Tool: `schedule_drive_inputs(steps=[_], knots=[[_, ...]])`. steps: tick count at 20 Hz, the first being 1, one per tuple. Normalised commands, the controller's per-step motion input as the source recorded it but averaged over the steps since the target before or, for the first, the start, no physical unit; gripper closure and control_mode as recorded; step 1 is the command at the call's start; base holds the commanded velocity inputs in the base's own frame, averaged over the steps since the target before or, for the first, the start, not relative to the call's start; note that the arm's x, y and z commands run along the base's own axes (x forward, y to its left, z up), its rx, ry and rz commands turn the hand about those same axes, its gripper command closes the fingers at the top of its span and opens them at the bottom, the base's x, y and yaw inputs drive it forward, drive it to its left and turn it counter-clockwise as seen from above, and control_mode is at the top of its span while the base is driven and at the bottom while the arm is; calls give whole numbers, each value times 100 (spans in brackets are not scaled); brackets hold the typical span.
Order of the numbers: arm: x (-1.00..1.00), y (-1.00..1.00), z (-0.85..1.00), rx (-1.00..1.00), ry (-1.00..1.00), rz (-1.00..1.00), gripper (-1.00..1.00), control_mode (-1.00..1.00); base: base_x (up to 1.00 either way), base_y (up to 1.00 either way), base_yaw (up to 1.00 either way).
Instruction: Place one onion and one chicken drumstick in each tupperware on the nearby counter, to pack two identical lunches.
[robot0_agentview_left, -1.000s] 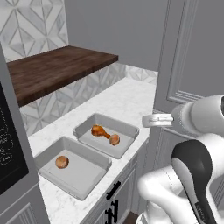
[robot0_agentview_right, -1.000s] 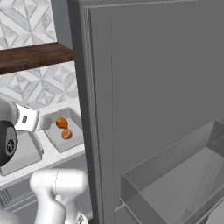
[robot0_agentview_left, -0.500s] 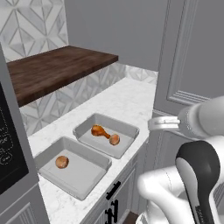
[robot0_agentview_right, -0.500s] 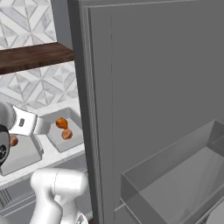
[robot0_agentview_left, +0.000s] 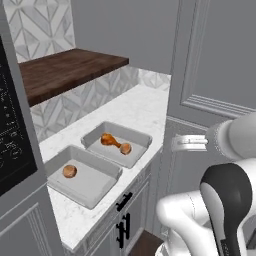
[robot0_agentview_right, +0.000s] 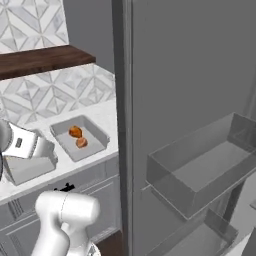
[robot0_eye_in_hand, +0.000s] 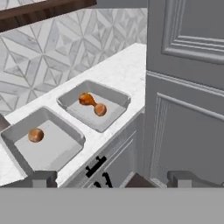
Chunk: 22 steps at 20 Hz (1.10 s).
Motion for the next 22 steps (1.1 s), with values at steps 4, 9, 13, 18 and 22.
schedule_drive_inputs(steps=[4,9,13,18,22], knots=[[0,0,0,0,0,0,-100,100,-100,-3,-7],[0,0,0,0,0,0,-100,100,-100,0,-7],[0,0,0,0,0,0,-100,100,-100,-10,-19],[0,0,0,0,0,0,-100,100,-84,0,-47],[0,0,0,0,0,0,-100,100,-34,-1,-58]])
